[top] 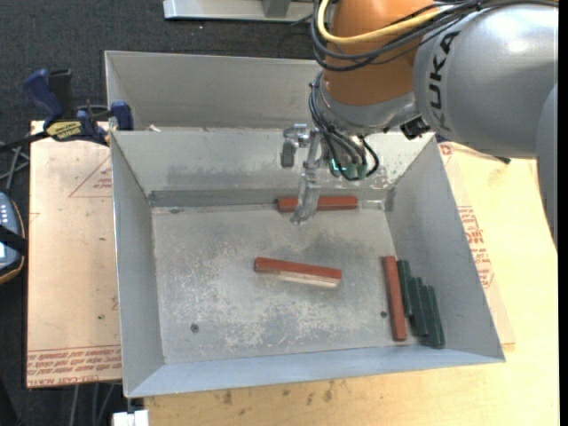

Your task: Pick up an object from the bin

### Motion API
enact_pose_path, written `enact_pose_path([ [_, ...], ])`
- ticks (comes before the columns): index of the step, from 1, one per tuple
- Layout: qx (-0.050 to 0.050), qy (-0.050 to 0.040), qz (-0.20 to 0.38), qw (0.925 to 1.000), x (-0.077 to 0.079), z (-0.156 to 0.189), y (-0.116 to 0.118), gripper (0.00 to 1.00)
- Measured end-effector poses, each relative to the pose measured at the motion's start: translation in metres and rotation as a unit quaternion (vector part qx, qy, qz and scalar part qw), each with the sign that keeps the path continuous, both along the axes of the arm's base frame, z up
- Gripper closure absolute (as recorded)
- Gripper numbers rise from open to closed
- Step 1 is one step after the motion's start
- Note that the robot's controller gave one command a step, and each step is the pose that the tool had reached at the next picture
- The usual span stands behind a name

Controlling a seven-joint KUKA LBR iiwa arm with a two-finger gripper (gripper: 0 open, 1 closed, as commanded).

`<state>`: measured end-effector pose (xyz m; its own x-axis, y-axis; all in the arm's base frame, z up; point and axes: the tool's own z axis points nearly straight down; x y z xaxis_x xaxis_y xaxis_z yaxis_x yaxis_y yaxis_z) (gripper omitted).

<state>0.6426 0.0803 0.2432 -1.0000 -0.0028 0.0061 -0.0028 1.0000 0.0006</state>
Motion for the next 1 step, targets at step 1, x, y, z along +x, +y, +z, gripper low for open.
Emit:
enact_pose_path([
  [1,0.0,-0.0042,-0.001,1.0,0.0013,0.0054,-0.0004,0.0],
])
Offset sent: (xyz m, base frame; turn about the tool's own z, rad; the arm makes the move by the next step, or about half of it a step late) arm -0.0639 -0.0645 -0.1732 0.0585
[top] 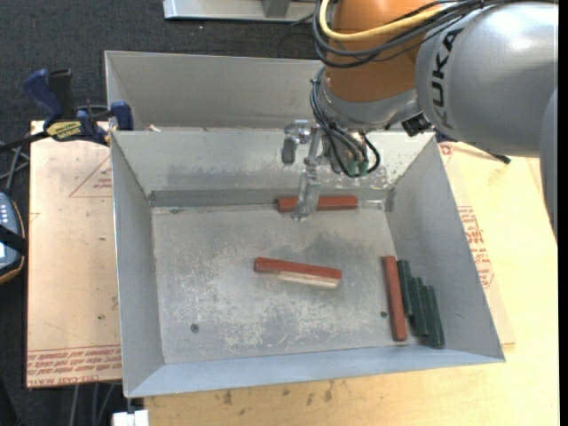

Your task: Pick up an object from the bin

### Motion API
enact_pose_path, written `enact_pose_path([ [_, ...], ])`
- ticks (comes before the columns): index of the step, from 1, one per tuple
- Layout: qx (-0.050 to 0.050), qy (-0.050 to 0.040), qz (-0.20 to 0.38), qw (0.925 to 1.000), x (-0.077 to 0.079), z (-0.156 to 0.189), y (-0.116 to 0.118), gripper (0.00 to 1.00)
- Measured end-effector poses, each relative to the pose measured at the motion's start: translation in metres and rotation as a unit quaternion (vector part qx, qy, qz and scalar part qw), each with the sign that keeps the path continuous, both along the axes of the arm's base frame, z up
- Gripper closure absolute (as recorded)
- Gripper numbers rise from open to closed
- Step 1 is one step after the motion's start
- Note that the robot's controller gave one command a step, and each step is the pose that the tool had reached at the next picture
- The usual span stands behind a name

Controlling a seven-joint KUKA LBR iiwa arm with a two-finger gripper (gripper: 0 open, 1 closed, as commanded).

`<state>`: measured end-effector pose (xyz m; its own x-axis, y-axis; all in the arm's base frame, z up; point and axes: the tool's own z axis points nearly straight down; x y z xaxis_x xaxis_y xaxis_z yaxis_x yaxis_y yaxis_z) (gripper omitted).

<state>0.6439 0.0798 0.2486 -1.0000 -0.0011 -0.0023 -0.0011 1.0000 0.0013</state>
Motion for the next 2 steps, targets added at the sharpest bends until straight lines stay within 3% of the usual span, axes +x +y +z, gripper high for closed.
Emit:
enact_pose_path([
  [1,0.0,-0.0011,-0.011,0.9999,-0.025,-0.069,-0.024,0.0],
  [2,-0.001,0.002,0.01,1.0,-0.076,-0.089,-0.052,0.0],
])
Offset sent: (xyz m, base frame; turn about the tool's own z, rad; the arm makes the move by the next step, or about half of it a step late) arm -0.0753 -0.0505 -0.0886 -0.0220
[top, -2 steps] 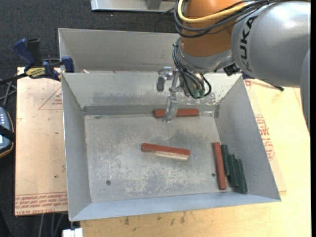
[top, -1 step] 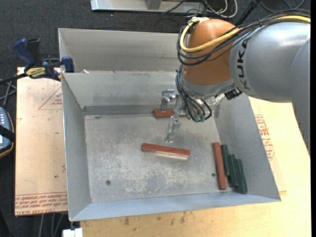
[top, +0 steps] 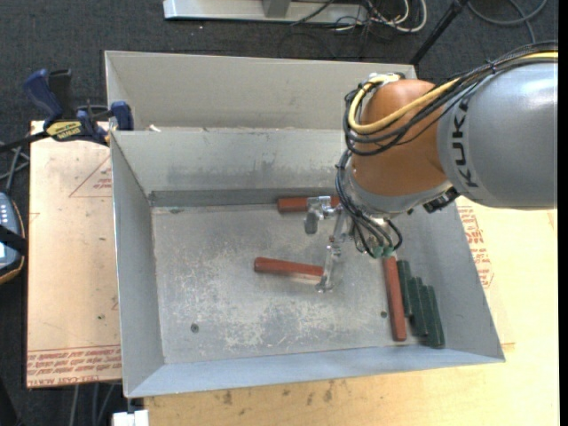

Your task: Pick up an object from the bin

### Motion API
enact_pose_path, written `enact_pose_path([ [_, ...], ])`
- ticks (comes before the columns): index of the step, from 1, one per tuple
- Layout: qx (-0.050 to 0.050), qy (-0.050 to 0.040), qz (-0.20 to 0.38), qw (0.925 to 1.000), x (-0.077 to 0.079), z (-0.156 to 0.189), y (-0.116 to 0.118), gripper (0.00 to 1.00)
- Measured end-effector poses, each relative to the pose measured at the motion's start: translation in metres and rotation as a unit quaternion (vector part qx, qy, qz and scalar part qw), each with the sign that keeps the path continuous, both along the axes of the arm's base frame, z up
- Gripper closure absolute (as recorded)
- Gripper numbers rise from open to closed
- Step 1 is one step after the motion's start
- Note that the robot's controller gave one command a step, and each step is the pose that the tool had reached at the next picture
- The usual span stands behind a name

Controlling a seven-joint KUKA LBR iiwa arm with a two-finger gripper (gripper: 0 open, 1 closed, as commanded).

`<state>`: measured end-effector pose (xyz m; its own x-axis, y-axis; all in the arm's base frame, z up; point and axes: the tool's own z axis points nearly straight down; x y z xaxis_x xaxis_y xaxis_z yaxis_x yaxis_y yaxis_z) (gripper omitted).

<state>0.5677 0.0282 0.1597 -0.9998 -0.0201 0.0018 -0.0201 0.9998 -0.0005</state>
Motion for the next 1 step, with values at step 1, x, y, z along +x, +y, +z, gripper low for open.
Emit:
enact_pose_path([
  [1,0.001,-0.0021,0.024,0.9997,0.017,-0.04,-0.0214,0.0],
])
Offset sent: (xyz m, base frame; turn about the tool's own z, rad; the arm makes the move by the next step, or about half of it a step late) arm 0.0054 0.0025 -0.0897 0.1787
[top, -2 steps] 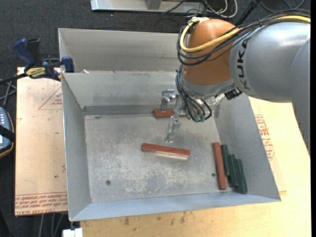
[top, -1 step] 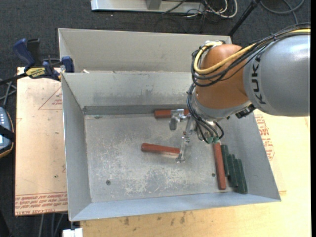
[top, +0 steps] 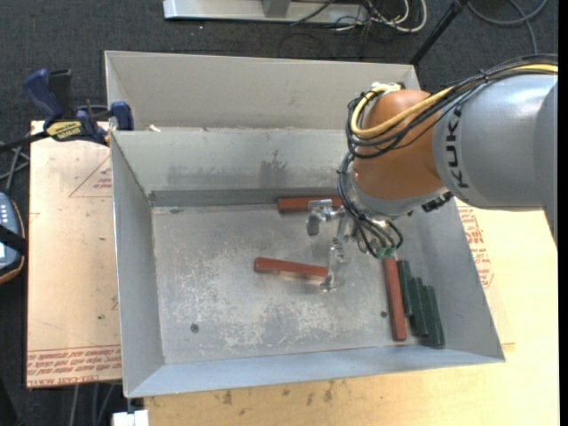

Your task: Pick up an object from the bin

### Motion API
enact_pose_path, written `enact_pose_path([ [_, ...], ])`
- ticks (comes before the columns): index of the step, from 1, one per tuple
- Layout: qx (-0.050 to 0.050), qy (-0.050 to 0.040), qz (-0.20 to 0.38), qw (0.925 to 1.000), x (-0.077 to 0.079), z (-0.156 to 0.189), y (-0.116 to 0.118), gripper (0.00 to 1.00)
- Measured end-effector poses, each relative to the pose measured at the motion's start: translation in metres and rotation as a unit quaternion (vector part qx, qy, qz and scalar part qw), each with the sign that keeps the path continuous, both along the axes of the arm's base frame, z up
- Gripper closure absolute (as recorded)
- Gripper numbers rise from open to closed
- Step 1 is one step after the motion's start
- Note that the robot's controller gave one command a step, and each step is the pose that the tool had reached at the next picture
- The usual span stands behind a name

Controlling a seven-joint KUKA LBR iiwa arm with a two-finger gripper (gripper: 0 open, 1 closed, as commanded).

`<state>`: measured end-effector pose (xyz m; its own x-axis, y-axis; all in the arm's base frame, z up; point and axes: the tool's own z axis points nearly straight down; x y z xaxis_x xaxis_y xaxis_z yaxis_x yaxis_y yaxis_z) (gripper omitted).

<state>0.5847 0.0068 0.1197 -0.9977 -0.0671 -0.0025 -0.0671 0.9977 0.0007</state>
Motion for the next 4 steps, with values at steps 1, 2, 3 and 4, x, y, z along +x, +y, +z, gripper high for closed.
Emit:
enact_pose_path([
  [1,0.0,0.0006,-0.101,0.9949,-0.0081,-0.0392,0.0174,0.0],
  [2,0.001,0.0006,-0.031,0.9995,-0.0117,-0.0484,0.0193,1.0],
  [3,0.001,0.0006,-0.031,0.9995,-0.0117,-0.0484,0.0193,1.0],
  [4,0.001,0.0017,-0.031,0.9995,-0.0125,-0.046,0.0192,1.0],
])
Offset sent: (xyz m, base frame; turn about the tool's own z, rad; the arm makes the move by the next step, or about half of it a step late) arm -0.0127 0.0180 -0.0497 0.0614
